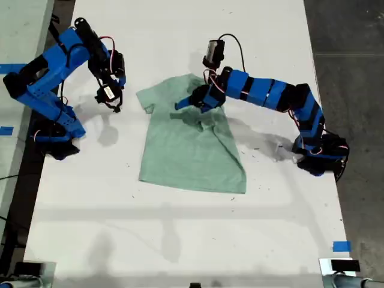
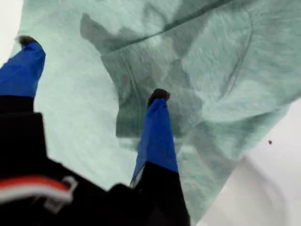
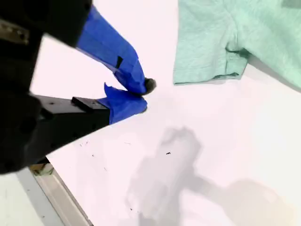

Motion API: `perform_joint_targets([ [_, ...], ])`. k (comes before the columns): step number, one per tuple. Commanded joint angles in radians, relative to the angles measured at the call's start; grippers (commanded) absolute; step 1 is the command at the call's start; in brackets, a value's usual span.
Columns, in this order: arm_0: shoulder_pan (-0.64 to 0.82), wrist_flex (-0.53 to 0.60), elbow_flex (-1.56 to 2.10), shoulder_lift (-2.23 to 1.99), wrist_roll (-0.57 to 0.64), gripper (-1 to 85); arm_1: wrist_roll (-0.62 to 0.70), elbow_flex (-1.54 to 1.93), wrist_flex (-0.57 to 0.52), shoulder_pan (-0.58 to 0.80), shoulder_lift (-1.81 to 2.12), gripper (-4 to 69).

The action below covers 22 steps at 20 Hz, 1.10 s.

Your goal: Fold tshirt

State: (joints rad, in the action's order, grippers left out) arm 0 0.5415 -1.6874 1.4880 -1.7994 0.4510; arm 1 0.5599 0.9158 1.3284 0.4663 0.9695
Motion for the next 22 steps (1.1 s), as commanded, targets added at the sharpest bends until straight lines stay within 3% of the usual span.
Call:
perform_joint_targets([
  [1, -0.015, -0.009, -0.009, 0.0, -0.014, 0.4, 0.035, -0.025, 0.117, 0.014, 0.249, 39.0],
  [4, -0.018, -0.009, -0.012, 0.002, -0.009, 1.8, 0.064, 0.049, 0.253, 0.04, 0.417, 38.3],
  [7, -0.017, 0.003, -0.035, 0.02, 0.02, 3.5, 0.072, 0.202, 0.273, 0.043, 0.563, 37.7],
  [8, -0.015, 0.005, -0.051, 0.026, 0.026, 7.6, 0.066, 0.253, 0.272, 0.043, 0.603, 37.6],
  [10, -0.011, 0.003, -0.086, 0.052, 0.046, 26.8, 0.052, 0.344, 0.264, 0.043, 0.684, 37.2],
  [12, 0.006, -0.021, -0.127, 0.097, 0.067, 37.9, 0.038, 0.407, 0.259, 0.043, 0.755, 36.7],
  [16, 0.054, 0.009, -0.15, 0.216, 0.118, 39.8, 0.018, 0.486, 0.256, 0.043, 0.854, 35.0],
  [22, 0.124, 0.181, -0.12, 0.477, 0.192, 38.2, 0.008, 0.538, 0.256, 0.029, 0.913, 35.1],
])
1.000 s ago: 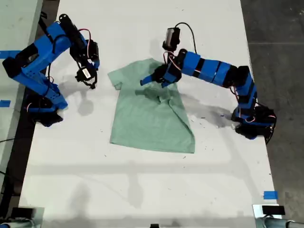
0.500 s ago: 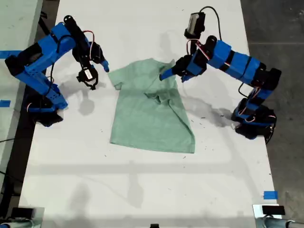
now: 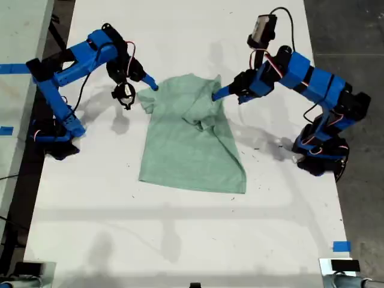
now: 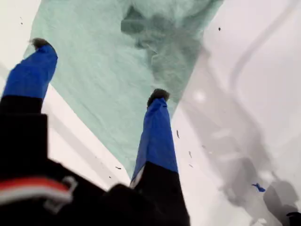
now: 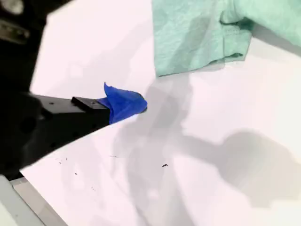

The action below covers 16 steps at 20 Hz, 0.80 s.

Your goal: Fold tshirt

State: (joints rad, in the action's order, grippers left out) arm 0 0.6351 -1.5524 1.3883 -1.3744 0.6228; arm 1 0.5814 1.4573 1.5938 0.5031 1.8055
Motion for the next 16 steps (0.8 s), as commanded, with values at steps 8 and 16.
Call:
perform_joint_targets([
  [8, 0.078, 0.147, -0.104, 0.38, 0.048, 18.7, -0.035, 0.064, 0.005, -0.025, 0.212, 34.5],
  [16, 0.066, 0.118, -0.153, 0.39, 0.046, 0.0, -0.041, 0.106, -0.005, -0.021, 0.239, 34.3],
])
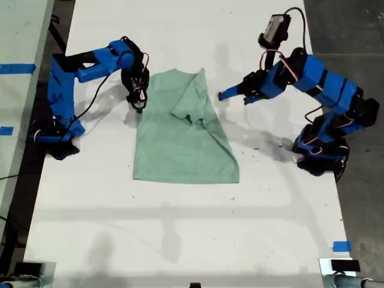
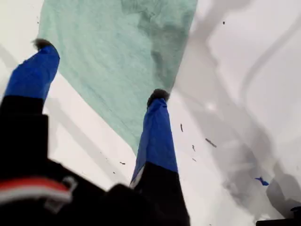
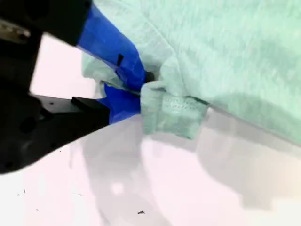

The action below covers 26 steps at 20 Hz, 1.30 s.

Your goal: Fold tshirt

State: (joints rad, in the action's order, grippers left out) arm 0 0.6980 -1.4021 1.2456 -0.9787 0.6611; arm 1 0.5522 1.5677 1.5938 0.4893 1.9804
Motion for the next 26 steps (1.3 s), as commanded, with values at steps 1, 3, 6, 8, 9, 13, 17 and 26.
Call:
perform_joint_targets([
  [1, 0.002, -0.041, -0.012, -0.02, 0.008, 0.0, -0.014, 0.002, -0.006, -0.008, 0.069, 34.3],
  [3, -0.012, -0.077, -0.014, -0.092, 0.003, 0.0, -0.02, 0.018, -0.008, -0.008, 0.083, 34.1],
  [6, -0.04, -0.114, -0.044, -0.21, 0.014, 0.0, -0.021, 0.04, -0.014, -0.005, 0.098, 34.0],
  [8, -0.061, -0.107, -0.061, -0.264, 0.02, 0.0, -0.02, 0.048, -0.018, -0.002, 0.098, 34.0],
  [9, -0.067, -0.115, -0.083, -0.267, 0.02, 0.0, -0.02, 0.051, -0.018, -0.002, 0.098, 34.0],
  [13, -0.106, -0.112, -0.149, -0.268, 0.025, 0.0, -0.021, 0.06, -0.021, -0.003, 0.104, 34.0],
  [17, -0.202, 0.06, -0.167, -0.313, 0.115, 0.0, -0.029, 0.086, -0.021, -0.008, 0.124, 33.9],
  [26, -0.344, 0.33, -0.258, -0.104, 0.245, 0.1, -0.049, 0.133, -0.021, -0.011, 0.17, 33.8],
])
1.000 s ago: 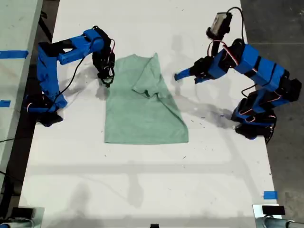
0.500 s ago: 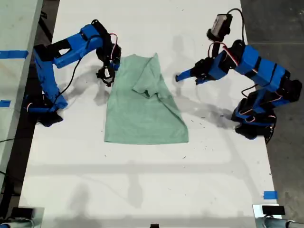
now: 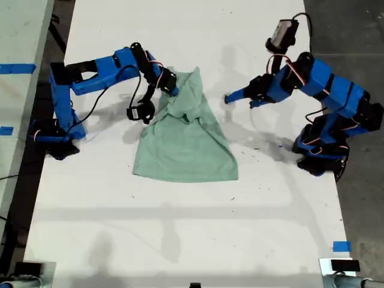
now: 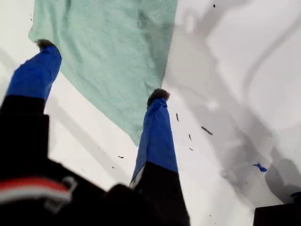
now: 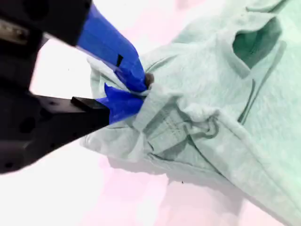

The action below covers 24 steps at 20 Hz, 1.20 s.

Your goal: Fold tshirt

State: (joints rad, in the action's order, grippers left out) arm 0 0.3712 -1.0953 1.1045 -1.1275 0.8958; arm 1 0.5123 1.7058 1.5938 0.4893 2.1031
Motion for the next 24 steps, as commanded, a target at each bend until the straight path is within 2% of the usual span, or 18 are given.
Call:
perform_joint_targets([
  [1, -0.02, 0.015, -0.176, 0.123, 0.009, 2.0, -0.009, -0.003, -0.021, -0.011, 0.048, 33.8],
  [2, -0.018, -0.008, -0.264, 0.221, 0.005, 5.4, -0.009, 0.0, -0.021, -0.011, 0.048, 33.8],
  [4, -0.017, -0.066, -0.411, 0.364, -0.002, 28.1, -0.009, 0.009, -0.021, -0.011, 0.049, 33.8],
  [5, -0.017, -0.08, -0.411, 0.351, -0.015, 30.2, -0.011, 0.015, -0.023, -0.011, 0.051, 33.9],
  [7, -0.02, -0.138, -0.402, 0.264, -0.025, 29.3, -0.012, 0.043, -0.029, -0.014, 0.06, 34.0],
  [11, -0.017, -0.33, -0.345, 0.048, -0.057, 28.0, -0.006, 0.094, -0.058, -0.026, 0.064, 34.4],
  [14, -0.052, -0.4, -0.202, -0.103, -0.104, 26.8, -0.009, 0.149, -0.106, -0.072, 0.063, 33.6],
  [15, -0.067, -0.39, -0.109, -0.155, -0.141, 26.1, -0.014, 0.167, -0.123, -0.094, 0.06, 33.6],
  [18, -0.117, -0.242, 0.261, -0.365, -0.253, 24.9, -0.032, 0.219, -0.17, -0.167, 0.048, 33.7],
  [24, -0.264, -0.186, 0.595, -0.577, -0.477, 23.6, -0.084, 0.308, -0.256, -0.308, -0.037, 34.7],
])
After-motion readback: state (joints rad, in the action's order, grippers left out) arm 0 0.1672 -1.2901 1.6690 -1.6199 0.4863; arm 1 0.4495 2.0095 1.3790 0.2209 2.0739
